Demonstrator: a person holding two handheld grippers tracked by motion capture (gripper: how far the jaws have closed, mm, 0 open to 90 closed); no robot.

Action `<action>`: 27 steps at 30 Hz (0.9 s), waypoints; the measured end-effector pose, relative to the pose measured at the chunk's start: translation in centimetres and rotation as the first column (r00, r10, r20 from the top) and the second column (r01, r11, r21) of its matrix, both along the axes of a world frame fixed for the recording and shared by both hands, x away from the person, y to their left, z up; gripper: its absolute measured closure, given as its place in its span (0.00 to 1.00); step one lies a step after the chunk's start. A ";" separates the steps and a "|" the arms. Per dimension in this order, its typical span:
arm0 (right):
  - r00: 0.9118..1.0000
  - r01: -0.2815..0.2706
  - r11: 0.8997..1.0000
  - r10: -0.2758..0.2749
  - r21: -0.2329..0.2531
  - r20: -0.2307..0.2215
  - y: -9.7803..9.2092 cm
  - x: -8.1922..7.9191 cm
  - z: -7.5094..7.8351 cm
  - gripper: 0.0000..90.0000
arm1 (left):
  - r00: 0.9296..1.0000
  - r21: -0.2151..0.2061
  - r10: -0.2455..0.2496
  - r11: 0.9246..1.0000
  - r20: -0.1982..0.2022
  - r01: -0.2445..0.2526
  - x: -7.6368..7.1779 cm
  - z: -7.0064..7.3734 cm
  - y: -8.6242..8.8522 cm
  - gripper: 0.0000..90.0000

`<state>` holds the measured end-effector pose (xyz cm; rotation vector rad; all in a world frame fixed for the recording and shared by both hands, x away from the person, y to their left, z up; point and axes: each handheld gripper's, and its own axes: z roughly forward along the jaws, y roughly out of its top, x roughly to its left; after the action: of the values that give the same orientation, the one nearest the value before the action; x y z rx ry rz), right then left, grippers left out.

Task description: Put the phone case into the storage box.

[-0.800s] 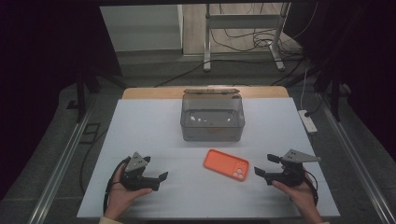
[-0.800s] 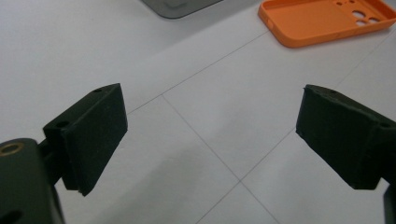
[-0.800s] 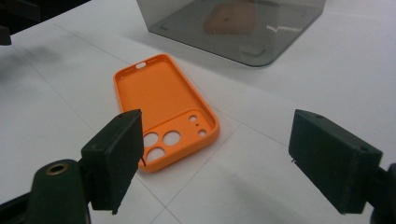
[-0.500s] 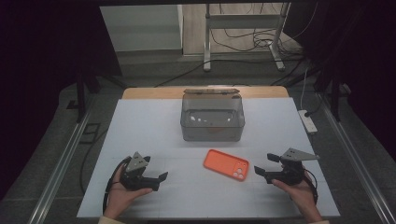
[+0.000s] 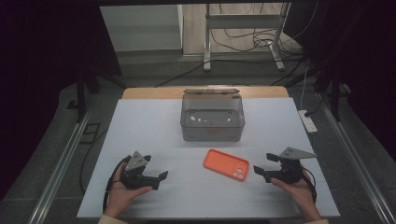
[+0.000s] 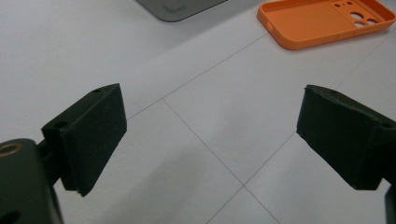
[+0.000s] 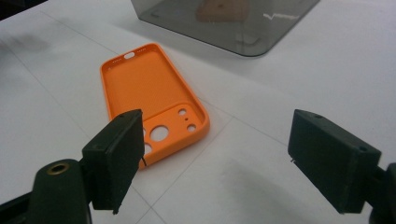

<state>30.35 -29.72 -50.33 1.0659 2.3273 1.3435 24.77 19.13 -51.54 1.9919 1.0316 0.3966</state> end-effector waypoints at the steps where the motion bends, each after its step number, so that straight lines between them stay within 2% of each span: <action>1: 1.000 -0.004 1.000 0.004 -0.002 -0.005 0.1 0.2 0.0 0.21 | 1.000 0.007 -0.002 1.000 -0.001 0.002 -0.1 0.0 0.0 0.09; 11: 1.000 -0.005 1.000 0.005 -0.006 0.013 0.3 0.1 0.4 0.21 | 1.000 -0.002 0.005 1.000 -0.006 -0.005 -0.2 0.0 0.2 0.09; 18: 1.000 -0.007 1.000 0.007 -0.005 0.024 0.5 0.4 1.2 0.21 | 1.000 0.014 -0.011 1.000 -0.015 0.011 0.0 -0.2 -0.2 0.09; 25: 1.000 -0.009 0.999 0.010 -0.034 0.028 0.8 0.4 1.9 0.21 | 1.000 0.005 -0.021 1.000 -0.014 0.021 0.0 0.0 -0.3 0.09; 27: 1.000 -0.010 0.999 0.011 -0.041 0.015 0.9 0.5 2.2 0.22 | 1.000 0.003 -0.021 1.000 -0.012 0.021 0.0 0.0 -0.3 0.09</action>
<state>30.85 -28.79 -48.17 1.0288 2.3426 1.2969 24.73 18.88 -51.51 2.0084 1.0172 0.3755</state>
